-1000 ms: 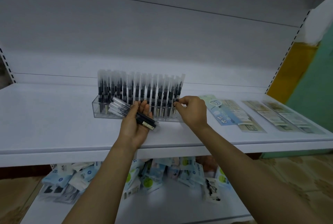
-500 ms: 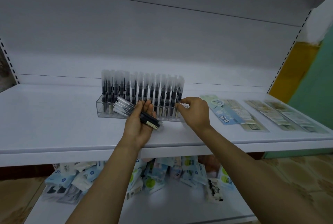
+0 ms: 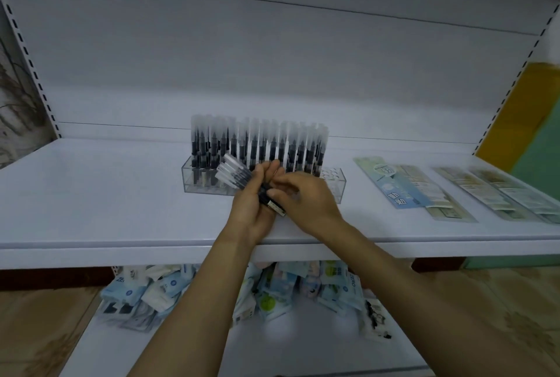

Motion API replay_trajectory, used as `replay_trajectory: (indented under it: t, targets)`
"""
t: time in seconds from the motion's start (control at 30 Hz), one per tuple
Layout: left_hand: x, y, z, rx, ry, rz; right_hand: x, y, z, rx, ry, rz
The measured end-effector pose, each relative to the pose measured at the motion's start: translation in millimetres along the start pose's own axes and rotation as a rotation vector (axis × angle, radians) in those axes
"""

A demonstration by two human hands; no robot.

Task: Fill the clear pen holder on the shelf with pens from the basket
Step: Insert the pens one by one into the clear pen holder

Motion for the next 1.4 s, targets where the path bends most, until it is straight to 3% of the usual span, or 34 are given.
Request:
replay_trajectory:
  t: [0.2, 0.37, 0.63, 0.93, 1.13, 1.4]
  targets:
    - [-2, -1, -3, 0.001, -0.066, 0.009, -6, -6, 6, -0.077, 0.057, 0.008]
    - [-1, -5, -6, -0.004, -0.09, 0.018, -17, -9, 0, -0.082, 0.24, -0.072]
    - [-3, -8, -9, 0.011, -0.036, 0.002, -1, -15, -9, 0.007, -0.091, 0.115]
    - [-5, -12, -16, 0.055, -0.026, -0.012, 6, -6, -12, 0.043, -0.235, 0.11]
    - [-2, -4, -9, 0.082, -0.009, -0.005, 4, 0, -14, 0.059, -0.479, 0.166]
    - [-2, 0, -5, 0.107, -0.027, -0.032, 15, -14, -67, 0.317, -0.602, 0.193]
Point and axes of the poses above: each hand's wrist, its own y-axis away from the middle knuckle, its own z-axis out of the palm, x = y × z, the point moved 7 cm from there along -y, towards the middle knuckle, and after that the axes turned 4 degrees about x, right-handed, at the moved point
